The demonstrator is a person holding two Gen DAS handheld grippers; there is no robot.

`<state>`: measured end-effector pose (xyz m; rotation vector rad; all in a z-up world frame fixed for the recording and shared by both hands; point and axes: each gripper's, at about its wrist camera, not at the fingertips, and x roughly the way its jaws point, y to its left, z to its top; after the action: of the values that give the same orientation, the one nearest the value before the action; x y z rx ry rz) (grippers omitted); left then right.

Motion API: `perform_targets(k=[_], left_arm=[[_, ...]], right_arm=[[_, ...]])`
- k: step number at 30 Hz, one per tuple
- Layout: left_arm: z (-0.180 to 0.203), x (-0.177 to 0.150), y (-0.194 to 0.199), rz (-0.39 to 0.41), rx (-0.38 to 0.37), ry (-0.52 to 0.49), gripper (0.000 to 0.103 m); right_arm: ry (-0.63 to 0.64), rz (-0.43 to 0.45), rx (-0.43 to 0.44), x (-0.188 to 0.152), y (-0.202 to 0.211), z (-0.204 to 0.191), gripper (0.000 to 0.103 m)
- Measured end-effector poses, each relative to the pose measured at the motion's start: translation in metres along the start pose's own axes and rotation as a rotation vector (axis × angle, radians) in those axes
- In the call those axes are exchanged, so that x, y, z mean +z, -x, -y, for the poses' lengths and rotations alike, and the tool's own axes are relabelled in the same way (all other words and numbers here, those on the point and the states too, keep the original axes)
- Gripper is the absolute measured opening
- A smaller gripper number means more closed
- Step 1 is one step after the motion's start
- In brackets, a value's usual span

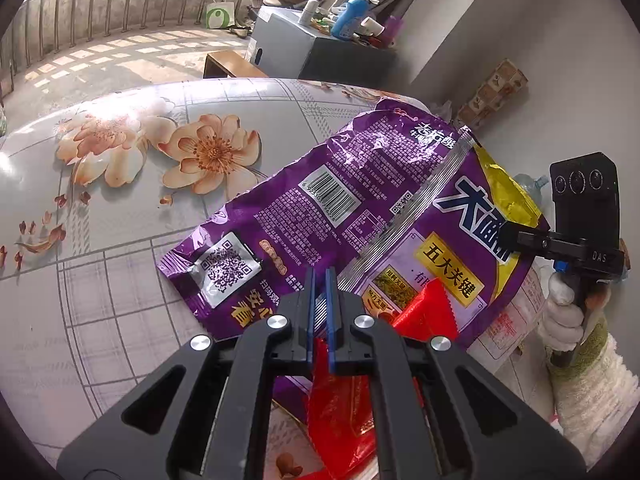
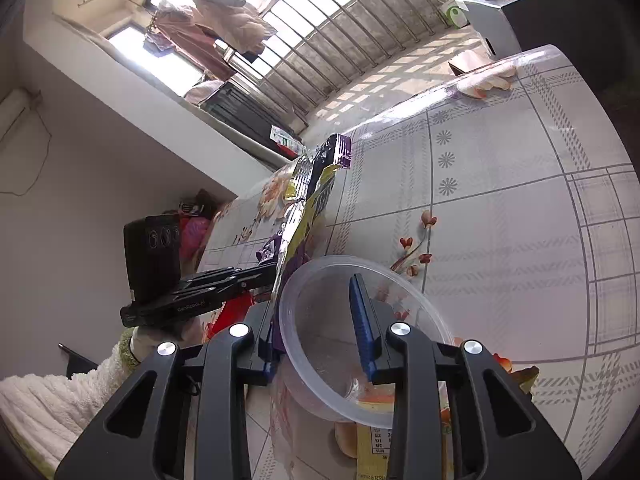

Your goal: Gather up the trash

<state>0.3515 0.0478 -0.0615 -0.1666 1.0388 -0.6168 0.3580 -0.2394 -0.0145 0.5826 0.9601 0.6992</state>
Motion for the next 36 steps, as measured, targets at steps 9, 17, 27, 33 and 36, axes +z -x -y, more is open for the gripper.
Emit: perform_targets(k=[9,17,27,33,36], left_arm=[[0.007,-0.068,0.035,0.001,-0.080,0.073,0.003],[0.013,-0.117,0.066,0.014,-0.102,0.115,0.003],[0.015,-0.119,0.137,0.200,-0.011,0.130,0.035],[0.019,-0.143,0.182,0.257,0.024,0.122,0.042],[0.017,-0.164,0.196,0.258,0.016,0.141,0.042]], right_arm=[[-0.058,-0.022,0.102,-0.084,0.004,-0.027,0.018],[-0.061,-0.015,0.079,-0.149,0.020,-0.058,0.018],[0.165,0.066,-0.330,-0.160,0.077,-0.122,0.064],[0.168,0.168,-0.414,-0.177,0.118,-0.142,0.065],[0.135,0.202,-0.403,-0.195,0.132,-0.145,0.065]])
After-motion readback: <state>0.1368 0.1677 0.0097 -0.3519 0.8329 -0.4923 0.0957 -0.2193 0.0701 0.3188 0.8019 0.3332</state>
